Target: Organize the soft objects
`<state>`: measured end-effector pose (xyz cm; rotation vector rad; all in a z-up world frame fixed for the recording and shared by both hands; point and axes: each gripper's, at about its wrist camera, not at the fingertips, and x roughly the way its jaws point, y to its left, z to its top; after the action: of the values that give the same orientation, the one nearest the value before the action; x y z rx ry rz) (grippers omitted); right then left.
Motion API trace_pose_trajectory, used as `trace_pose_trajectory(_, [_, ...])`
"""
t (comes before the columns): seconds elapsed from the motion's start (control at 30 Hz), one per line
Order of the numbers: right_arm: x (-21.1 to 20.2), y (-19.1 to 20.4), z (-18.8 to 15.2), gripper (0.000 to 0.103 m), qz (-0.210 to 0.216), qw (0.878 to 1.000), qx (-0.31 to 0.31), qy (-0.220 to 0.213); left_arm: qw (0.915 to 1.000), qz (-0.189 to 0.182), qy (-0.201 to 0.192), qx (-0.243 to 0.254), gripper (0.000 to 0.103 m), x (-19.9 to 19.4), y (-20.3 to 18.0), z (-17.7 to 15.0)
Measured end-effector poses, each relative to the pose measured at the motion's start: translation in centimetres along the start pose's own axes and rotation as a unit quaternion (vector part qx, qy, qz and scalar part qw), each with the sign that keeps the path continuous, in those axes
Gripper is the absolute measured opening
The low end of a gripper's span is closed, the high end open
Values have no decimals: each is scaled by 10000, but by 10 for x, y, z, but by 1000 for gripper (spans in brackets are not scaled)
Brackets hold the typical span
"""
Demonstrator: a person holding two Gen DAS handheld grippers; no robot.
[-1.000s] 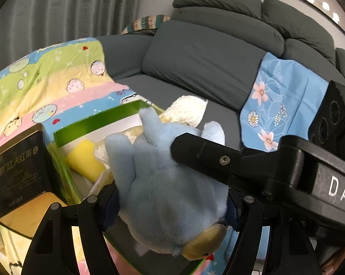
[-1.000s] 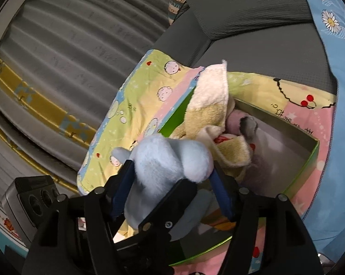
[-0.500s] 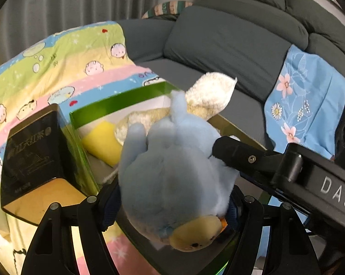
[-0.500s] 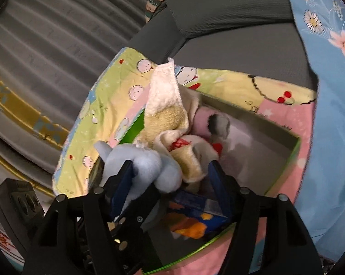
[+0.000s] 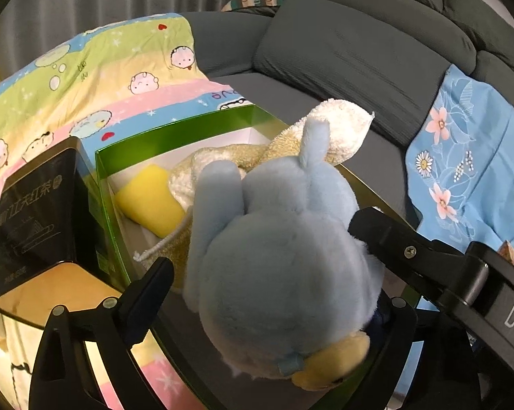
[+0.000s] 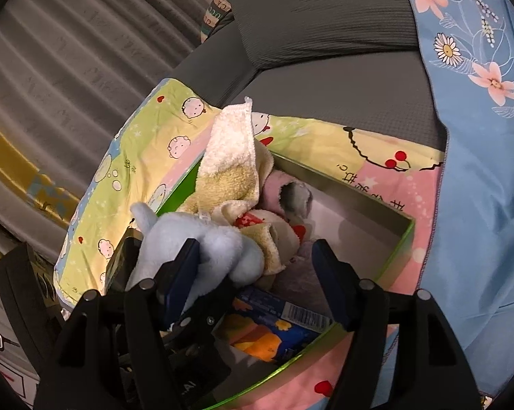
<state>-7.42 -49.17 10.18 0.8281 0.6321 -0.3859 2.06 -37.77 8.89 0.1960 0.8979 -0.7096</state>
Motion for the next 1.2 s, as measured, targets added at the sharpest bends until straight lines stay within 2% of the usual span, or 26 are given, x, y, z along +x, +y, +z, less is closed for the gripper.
trace_pose_trajectory(0.2, [-11, 4, -1, 68, -9, 9997, -143, -175, 9991, -92, -274, 321, 95, -21, -10, -4])
trace_pose_trajectory(0.4, [-22, 6, -1, 69, 32, 9992, -209, -343, 9964, 75, -572, 621, 95, -43, -17, -5])
trace_pose_trajectory(0.57, [-32, 6, -1, 71, -12, 9985, -228, -489, 9954, -72, -746, 604, 95, -60, -15, -6])
trace_pose_trajectory(0.8, [-41, 10, -4, 74, -83, 9976, -317, -612, 9938, 8, -993, 508, 95, -83, -10, -11])
trace_pose_trajectory(0.87, [-44, 13, -5, 76, -226, 9972, -369, -618, 9914, 167, -1202, 493, 95, -93, -9, -15])
trace_pose_trajectory(0.93, [-49, 15, -7, 83, -376, 9960, -446, -677, 9900, 203, -1329, 438, 95, -101, -7, -21])
trace_pose_trajectory(1.07, [-59, 20, -10, 87, -579, 9932, -613, -800, 9909, 107, -1318, 239, 95, -113, 2, -29])
trace_pose_trajectory(1.2, [-71, 26, -14, 95, -554, 9916, -747, -897, 9893, 369, -1399, 184, 95, -126, 7, -38])
